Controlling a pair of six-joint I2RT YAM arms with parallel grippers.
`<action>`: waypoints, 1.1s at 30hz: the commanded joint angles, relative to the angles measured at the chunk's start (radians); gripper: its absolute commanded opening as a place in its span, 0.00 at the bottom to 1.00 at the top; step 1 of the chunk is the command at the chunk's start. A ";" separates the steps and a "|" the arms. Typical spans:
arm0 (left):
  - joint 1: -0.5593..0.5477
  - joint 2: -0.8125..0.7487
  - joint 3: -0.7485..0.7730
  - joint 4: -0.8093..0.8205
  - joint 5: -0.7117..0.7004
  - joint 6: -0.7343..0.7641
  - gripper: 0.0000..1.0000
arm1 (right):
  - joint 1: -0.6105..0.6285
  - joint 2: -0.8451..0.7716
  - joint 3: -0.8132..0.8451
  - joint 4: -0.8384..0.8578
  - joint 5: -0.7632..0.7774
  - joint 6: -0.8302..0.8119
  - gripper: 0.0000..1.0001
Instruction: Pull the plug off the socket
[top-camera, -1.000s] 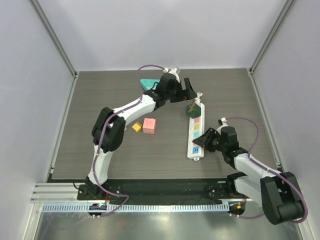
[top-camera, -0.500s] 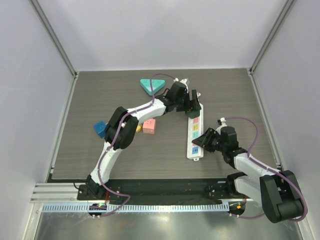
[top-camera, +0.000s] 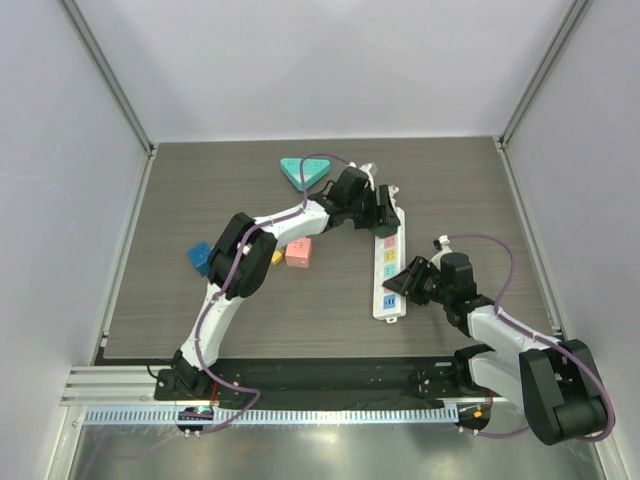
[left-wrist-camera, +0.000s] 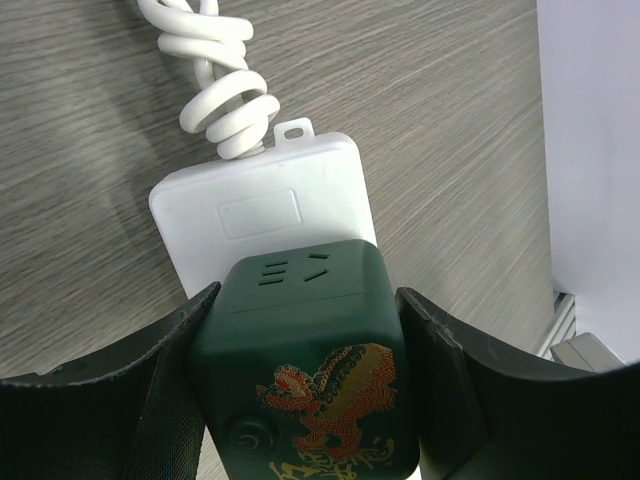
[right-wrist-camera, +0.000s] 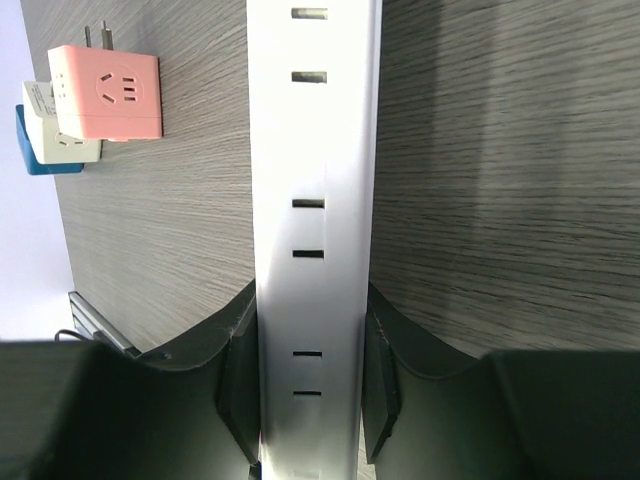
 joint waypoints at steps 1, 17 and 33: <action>-0.012 -0.086 -0.047 0.016 0.146 0.009 0.01 | -0.004 0.016 0.009 -0.099 0.059 -0.066 0.41; -0.054 -0.234 -0.227 0.105 0.231 -0.015 0.00 | -0.004 0.154 0.237 -0.181 0.201 -0.131 0.56; -0.094 -0.450 -0.472 0.313 0.158 -0.126 0.00 | -0.008 0.046 0.124 -0.249 0.537 -0.017 0.01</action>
